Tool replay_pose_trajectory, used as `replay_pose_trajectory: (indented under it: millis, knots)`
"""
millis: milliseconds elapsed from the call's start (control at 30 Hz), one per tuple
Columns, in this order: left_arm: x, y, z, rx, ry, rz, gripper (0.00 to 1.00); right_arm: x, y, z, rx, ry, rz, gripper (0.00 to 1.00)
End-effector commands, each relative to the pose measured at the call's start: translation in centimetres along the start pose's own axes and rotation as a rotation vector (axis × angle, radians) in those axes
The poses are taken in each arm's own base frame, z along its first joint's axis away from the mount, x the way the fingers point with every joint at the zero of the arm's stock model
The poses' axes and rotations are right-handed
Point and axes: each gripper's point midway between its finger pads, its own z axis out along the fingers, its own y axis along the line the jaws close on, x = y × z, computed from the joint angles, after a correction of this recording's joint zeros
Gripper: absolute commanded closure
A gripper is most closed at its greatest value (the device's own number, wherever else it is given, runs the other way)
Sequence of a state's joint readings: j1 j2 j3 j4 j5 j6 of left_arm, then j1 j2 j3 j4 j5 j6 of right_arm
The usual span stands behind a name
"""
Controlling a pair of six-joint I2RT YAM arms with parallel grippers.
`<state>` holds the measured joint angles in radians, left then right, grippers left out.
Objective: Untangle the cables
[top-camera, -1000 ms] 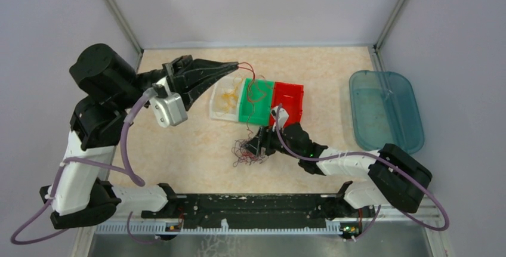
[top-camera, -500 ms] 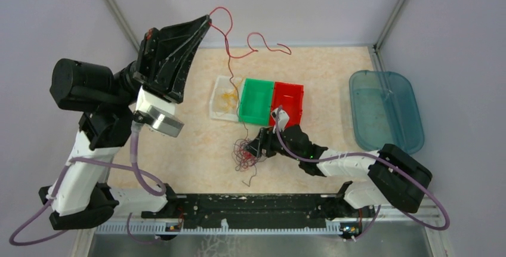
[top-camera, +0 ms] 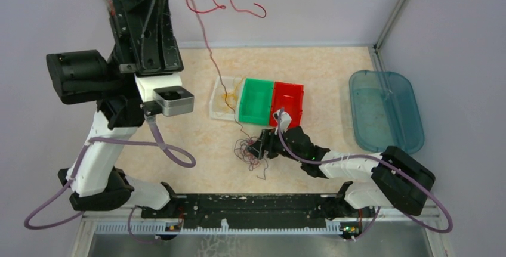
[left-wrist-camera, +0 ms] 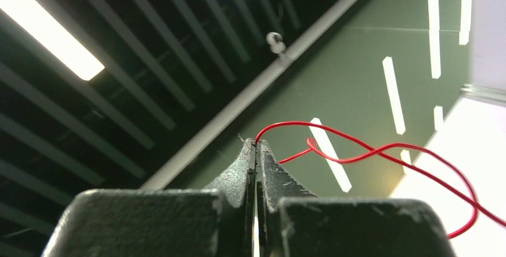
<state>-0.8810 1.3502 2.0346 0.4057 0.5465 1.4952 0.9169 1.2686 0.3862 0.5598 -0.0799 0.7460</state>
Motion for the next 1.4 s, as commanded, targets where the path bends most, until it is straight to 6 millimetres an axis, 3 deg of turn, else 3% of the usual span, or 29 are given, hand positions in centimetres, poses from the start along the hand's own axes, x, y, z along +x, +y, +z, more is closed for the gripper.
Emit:
replay_pose_trajectory:
  millis: [0, 100, 333, 667, 733, 800, 967, 1067, 1167, 1367]
  knots:
    - [-1.4, 7.2, 0.9, -0.171, -0.068, 0.203, 1.00, -1.0, 1.5, -0.4, -0.038, -0.042, -0.008, 0.29]
    - [-1.4, 7.6, 1.3, -0.174, -0.073, 0.232, 1.00, -0.9, 1.4, -0.5, -0.033, -0.044, -0.008, 0.28]
    - [-3.6, 9.3, 2.2, -0.227, -0.192, 0.456, 1.00, -0.5, 0.8, -0.9, -0.013, -0.040, -0.002, 0.28]
    - [-5.3, 11.6, 1.6, -0.290, -0.235, 0.565, 1.00, -0.1, -0.5, -2.2, 0.056, -0.038, -0.008, 0.28]
    - [-4.4, 10.6, 1.4, -0.243, -0.189, 0.504, 1.00, -1.1, 0.6, -2.9, 0.032, -0.070, -0.041, 0.28]
    - [-3.3, 8.3, 0.9, -0.152, -0.141, 0.380, 1.00, -3.0, 2.4, -3.8, -0.006, -0.113, -0.103, 0.28]
    - [-1.9, 0.9, -1.5, 0.069, -0.039, 0.115, 1.00, -7.2, 9.3, -6.4, -0.238, -0.200, -0.288, 0.27]
    - [-1.6, -1.7, -2.2, 0.127, -0.013, 0.058, 1.00, -8.3, 12.7, -7.8, -0.383, -0.235, -0.397, 0.26]
    - [-1.1, -2.5, -2.0, 0.130, 0.001, 0.052, 1.00, -8.0, 14.4, -7.8, -0.476, -0.213, -0.463, 0.26]
    - [0.0, -1.9, -1.2, 0.108, 0.032, 0.069, 1.00, -4.7, 15.3, -6.4, -0.612, -0.068, -0.500, 0.31]
